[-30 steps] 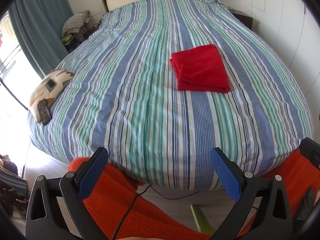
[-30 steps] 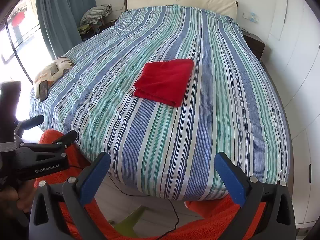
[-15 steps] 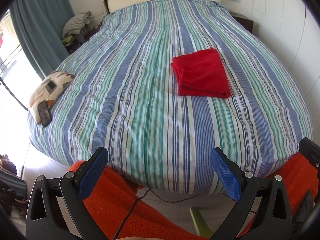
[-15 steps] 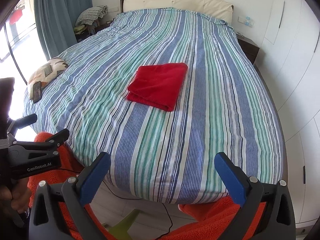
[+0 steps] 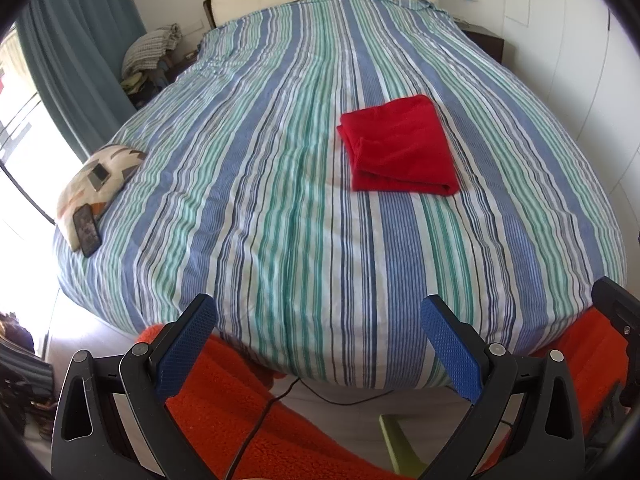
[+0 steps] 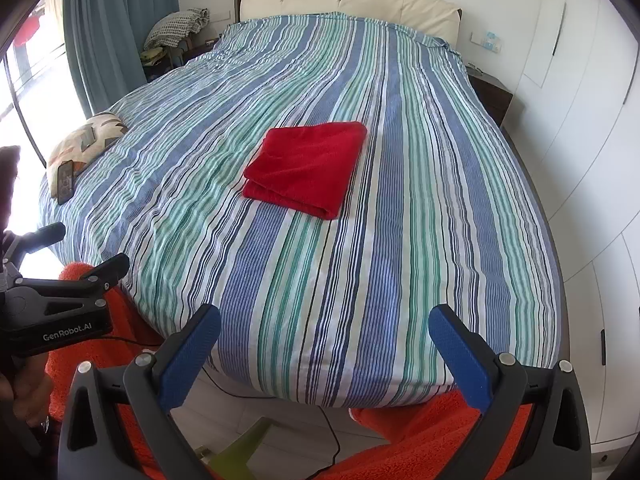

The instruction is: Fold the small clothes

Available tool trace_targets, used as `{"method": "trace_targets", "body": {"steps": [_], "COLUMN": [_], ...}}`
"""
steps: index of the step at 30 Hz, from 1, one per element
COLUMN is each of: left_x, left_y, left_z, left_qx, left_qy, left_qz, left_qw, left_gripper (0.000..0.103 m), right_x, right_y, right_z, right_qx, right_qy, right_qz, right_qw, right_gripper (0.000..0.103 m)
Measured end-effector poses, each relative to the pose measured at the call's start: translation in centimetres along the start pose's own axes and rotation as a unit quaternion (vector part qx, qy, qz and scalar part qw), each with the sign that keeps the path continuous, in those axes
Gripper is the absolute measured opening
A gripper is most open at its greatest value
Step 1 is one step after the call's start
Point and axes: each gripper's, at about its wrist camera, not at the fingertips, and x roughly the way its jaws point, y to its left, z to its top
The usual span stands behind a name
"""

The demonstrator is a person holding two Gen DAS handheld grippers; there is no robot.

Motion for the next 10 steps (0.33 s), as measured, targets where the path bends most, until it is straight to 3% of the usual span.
{"method": "trace_targets", "body": {"steps": [10], "left_x": [-1.3], "left_y": [-0.6], "left_z": [-0.3], "left_qx": [0.013], "left_qy": [-0.029], "left_qz": [0.0], "left_qw": [0.9995], "left_gripper": [0.102], "right_x": [-0.1], "right_y": [-0.3], "right_z": [0.0], "right_qx": [0.009], "right_qy": [-0.005], "right_qz": [0.006], "right_qw": [1.0], "right_gripper": [0.102]}}
